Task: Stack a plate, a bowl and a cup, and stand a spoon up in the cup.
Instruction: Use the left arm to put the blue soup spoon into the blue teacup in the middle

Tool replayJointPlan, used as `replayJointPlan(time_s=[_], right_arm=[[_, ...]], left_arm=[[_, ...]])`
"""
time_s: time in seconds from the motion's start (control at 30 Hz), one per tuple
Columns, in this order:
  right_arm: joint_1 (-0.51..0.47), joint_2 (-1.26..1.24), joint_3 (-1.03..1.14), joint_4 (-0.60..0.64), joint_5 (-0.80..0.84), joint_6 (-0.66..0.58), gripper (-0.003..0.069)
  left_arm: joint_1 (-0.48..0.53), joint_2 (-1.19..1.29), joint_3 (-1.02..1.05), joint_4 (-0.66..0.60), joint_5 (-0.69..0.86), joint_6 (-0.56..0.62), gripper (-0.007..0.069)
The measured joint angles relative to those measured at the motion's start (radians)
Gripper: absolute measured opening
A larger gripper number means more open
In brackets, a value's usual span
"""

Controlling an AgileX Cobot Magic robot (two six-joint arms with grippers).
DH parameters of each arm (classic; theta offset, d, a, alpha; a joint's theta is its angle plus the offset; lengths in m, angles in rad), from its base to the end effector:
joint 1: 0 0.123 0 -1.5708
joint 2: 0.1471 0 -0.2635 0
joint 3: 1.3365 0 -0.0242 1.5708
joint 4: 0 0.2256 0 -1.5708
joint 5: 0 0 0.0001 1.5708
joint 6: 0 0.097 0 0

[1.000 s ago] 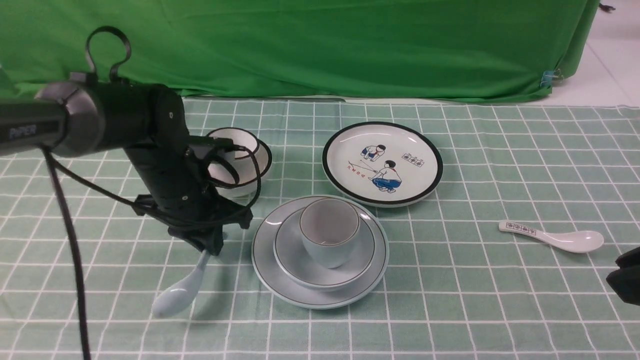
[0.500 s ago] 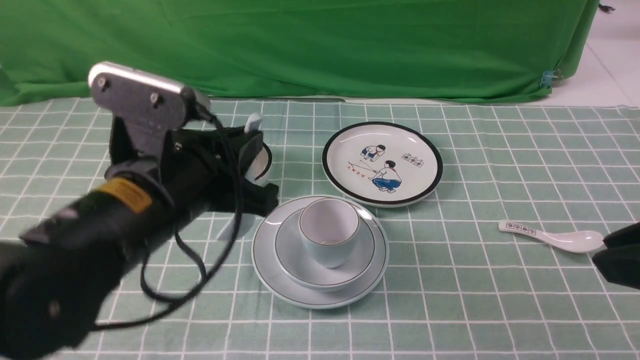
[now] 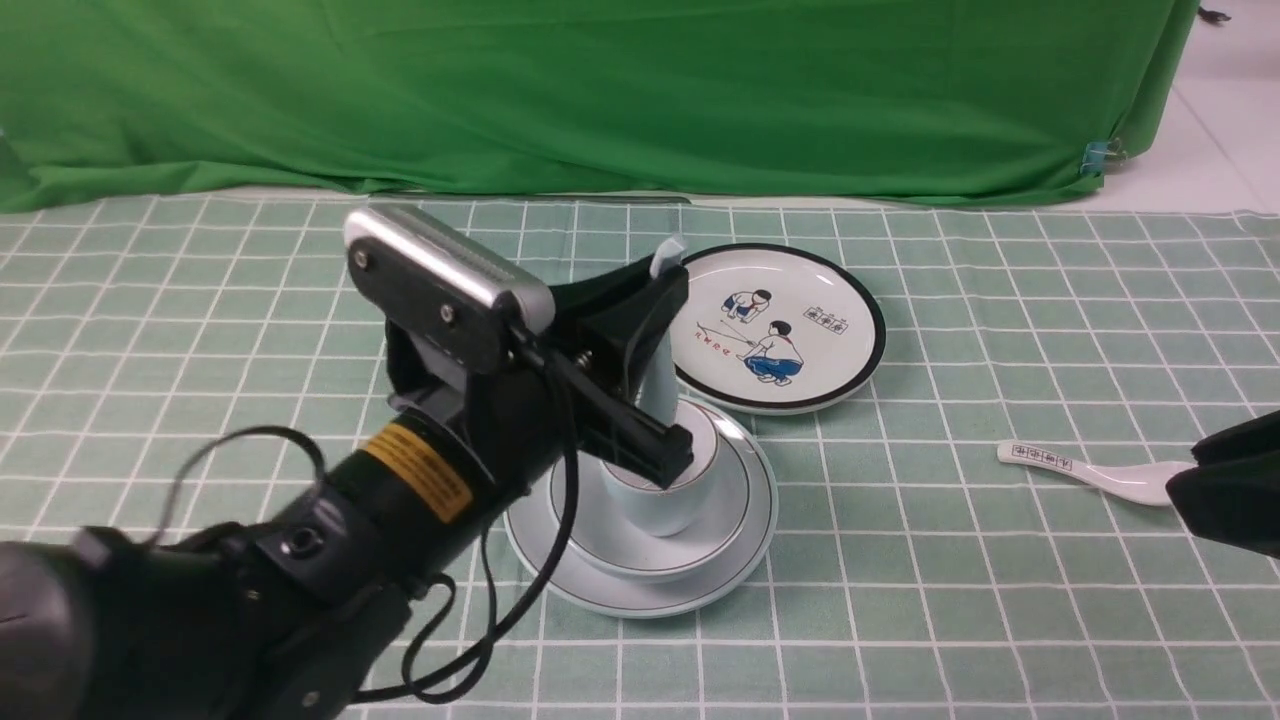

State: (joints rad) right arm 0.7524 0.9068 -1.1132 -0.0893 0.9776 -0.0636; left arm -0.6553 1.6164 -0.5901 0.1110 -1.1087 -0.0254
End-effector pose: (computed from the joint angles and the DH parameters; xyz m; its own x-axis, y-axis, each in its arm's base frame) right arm 0.1172 0.0998 0.3795 -0.3848 -0.5151 -0.7659 -0.6877 0.7135 -0.1343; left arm 0.2307 -0.1895 0.2298 0.1484 -0.0837 -0.9854 0.6805 0.7316 0.0404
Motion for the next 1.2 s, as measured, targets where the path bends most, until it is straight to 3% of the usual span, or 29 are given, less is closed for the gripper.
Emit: replayJointPlan(time_s=[0.4, 0.63, 1.0, 1.2], right_arm=[[0.0, 0.0, 0.0, 0.009, 0.022, 0.003, 0.0179], [0.0, 0.0, 0.0, 0.011, 0.039, 0.003, 0.0182], [0.0, 0.0, 0.0, 0.012, 0.041, 0.003, 0.0196], [0.0, 0.0, 0.0, 0.012, 0.041, 0.003, 0.0202]], left_arm=[[0.0, 0.184, -0.052, -0.086, -0.051, 0.019, 0.0036], [0.0, 0.233, -0.055, -0.072, -0.055, 0.025, 0.0085], [0.0, 0.21, -0.04, -0.071, -0.056, 0.001, 0.0381], [0.0, 0.095, 0.024, -0.071, -0.055, -0.008, 0.0473]])
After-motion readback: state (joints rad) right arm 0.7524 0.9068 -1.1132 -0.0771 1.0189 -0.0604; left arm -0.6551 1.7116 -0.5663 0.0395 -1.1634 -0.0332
